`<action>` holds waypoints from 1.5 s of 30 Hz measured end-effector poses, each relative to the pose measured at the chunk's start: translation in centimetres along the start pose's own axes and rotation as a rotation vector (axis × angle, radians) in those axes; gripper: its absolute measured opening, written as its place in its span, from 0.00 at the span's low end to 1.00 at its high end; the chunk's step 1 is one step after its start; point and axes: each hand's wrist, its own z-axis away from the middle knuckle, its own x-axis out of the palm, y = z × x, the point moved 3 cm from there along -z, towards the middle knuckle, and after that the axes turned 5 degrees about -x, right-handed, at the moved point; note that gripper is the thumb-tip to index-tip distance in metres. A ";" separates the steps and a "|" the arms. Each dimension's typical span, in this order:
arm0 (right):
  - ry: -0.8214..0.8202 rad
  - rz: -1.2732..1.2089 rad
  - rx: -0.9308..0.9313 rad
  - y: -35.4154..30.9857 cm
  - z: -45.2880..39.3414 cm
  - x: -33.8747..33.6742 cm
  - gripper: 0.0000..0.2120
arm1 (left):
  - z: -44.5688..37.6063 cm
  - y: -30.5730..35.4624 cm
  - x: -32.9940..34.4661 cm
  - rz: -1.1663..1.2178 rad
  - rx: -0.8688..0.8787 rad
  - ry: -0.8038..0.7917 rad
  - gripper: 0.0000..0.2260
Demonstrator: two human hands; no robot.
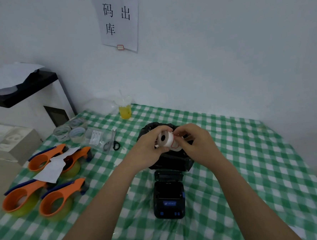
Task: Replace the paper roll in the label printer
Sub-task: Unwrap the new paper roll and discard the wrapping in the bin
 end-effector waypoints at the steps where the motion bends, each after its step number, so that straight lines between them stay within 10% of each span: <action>1: -0.008 0.005 0.005 -0.1 -0.1 0.0 0.05 | 0.0 0.1 0.0 -0.003 -0.001 -0.004 0.22; 45: -0.102 -0.083 0.024 0.0 0.7 1.1 0.05 | 1.2 -0.2 -0.5 0.017 0.011 -0.035 0.21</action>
